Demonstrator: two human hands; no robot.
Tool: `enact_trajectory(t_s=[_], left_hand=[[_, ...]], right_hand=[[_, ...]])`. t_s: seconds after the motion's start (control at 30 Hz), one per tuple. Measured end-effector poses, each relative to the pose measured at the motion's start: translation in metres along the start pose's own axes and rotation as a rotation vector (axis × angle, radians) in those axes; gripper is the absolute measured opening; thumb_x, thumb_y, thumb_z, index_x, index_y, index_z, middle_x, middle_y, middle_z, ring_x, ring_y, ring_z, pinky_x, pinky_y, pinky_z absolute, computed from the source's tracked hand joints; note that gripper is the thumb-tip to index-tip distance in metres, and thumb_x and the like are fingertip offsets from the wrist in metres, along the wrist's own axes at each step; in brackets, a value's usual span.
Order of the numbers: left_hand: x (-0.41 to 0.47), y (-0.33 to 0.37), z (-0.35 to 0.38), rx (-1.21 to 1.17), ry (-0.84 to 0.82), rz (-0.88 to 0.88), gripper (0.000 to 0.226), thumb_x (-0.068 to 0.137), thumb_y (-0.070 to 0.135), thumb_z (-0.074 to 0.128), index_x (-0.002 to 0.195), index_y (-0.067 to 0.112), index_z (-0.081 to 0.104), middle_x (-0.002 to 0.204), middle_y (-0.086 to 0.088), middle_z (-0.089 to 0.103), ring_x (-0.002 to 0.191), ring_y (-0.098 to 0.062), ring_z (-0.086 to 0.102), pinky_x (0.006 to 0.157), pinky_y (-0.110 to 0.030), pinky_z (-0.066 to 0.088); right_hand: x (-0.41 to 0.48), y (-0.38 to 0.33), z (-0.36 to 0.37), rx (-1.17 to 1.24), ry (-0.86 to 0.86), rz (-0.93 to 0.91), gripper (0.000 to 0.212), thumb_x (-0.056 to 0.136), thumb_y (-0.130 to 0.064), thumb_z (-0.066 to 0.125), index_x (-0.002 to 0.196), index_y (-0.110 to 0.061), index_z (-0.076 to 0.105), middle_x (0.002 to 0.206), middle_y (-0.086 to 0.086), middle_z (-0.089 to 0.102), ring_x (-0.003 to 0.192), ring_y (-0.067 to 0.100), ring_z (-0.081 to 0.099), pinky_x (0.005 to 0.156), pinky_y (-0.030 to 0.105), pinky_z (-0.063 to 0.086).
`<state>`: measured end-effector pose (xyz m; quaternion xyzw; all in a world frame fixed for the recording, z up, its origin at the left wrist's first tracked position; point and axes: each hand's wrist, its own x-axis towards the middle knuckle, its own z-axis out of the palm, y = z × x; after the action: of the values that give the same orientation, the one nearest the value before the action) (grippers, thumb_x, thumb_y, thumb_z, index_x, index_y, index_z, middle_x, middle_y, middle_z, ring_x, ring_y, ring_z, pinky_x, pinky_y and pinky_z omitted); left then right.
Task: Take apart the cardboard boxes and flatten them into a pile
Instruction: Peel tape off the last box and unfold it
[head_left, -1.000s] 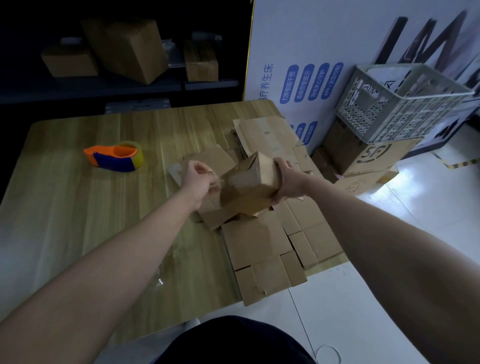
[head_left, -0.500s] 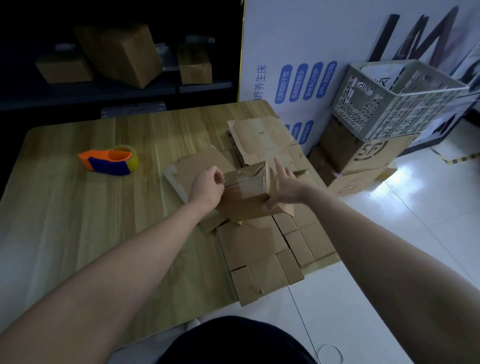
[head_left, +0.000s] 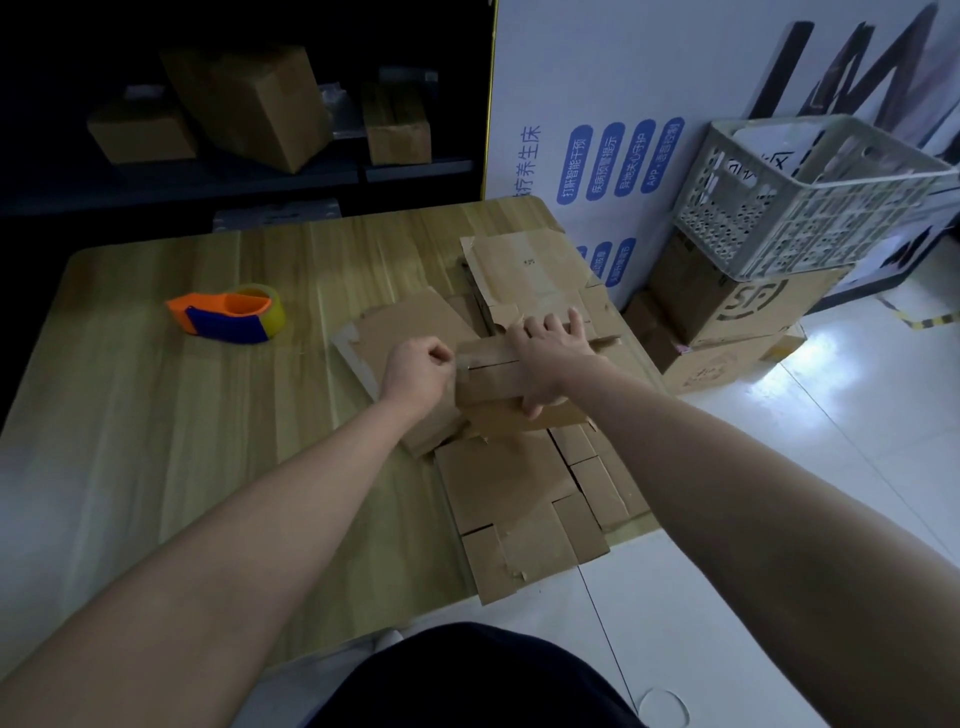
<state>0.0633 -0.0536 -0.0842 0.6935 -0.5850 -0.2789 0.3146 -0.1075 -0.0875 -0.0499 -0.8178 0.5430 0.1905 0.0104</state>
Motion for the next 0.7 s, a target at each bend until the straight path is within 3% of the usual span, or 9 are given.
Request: enact_trajectory(t_s=[0.1, 0.17, 0.23, 0.37, 0.57, 0.7], left_hand=[[0.008, -0.008, -0.007, 0.04, 0.099, -0.093, 0.006, 0.084, 0.003, 0.064, 0.085, 0.008, 0.067, 0.105, -0.004, 0.049, 0.088, -0.016, 0.05, 0.079, -0.021, 0.039], [0.013, -0.006, -0.009, 0.043, 0.13, -0.115, 0.006, 0.084, 0.003, 0.064, 0.084, 0.009, 0.064, 0.107, -0.003, 0.049, 0.089, -0.015, 0.051, 0.082, -0.023, 0.043], [0.017, -0.014, -0.019, 0.044, 0.191, -0.175, 0.012, 0.086, -0.001, 0.057, 0.081, 0.01, 0.059, 0.1, -0.008, 0.057, 0.087, -0.02, 0.057, 0.076, -0.028, 0.047], [0.015, -0.049, -0.043, 0.059, 0.299, -0.336, 0.024, 0.088, -0.006, 0.047, 0.073, 0.012, 0.052, 0.087, -0.008, 0.056, 0.085, -0.026, 0.056, 0.069, -0.027, 0.038], [0.007, -0.038, -0.036, 0.044, 0.328, -0.219, 0.015, 0.087, -0.001, 0.053, 0.084, 0.011, 0.047, 0.082, -0.006, 0.055, 0.068, -0.017, 0.05, 0.054, -0.023, 0.037], [-0.01, -0.051, -0.05, 0.058, 0.271, -0.106, 0.016, 0.088, -0.001, 0.053, 0.091, 0.012, 0.045, 0.083, -0.004, 0.053, 0.074, -0.019, 0.053, 0.063, -0.029, 0.045]], right_hand=[[-0.003, 0.01, -0.006, 0.068, 0.034, -0.011, 0.108, 0.062, -0.047, 0.081, 0.147, -0.02, 0.021, 0.145, 0.008, 0.032, 0.136, 0.031, 0.026, 0.115, 0.06, 0.004], [-0.006, 0.01, -0.011, 0.092, 0.057, -0.029, 0.107, 0.063, -0.046, 0.081, 0.147, -0.02, 0.02, 0.144, 0.007, 0.032, 0.136, 0.03, 0.026, 0.116, 0.059, 0.003], [-0.009, 0.019, -0.014, 0.132, 0.088, -0.012, 0.105, 0.063, -0.043, 0.082, 0.146, -0.021, 0.022, 0.143, 0.005, 0.034, 0.137, 0.029, 0.027, 0.115, 0.059, 0.003], [-0.021, 0.058, -0.016, 0.179, 0.118, 0.132, 0.103, 0.062, -0.039, 0.083, 0.144, -0.022, 0.022, 0.144, 0.006, 0.034, 0.138, 0.03, 0.026, 0.115, 0.061, 0.003], [-0.017, 0.023, -0.019, 0.22, 0.218, 0.091, 0.104, 0.062, -0.041, 0.082, 0.145, -0.02, 0.022, 0.144, 0.005, 0.034, 0.137, 0.03, 0.028, 0.115, 0.06, -0.001], [-0.012, 0.003, -0.02, 0.223, 0.282, 0.078, 0.099, 0.063, -0.041, 0.078, 0.142, -0.018, 0.022, 0.139, 0.006, 0.035, 0.134, 0.032, 0.029, 0.116, 0.06, 0.0]])
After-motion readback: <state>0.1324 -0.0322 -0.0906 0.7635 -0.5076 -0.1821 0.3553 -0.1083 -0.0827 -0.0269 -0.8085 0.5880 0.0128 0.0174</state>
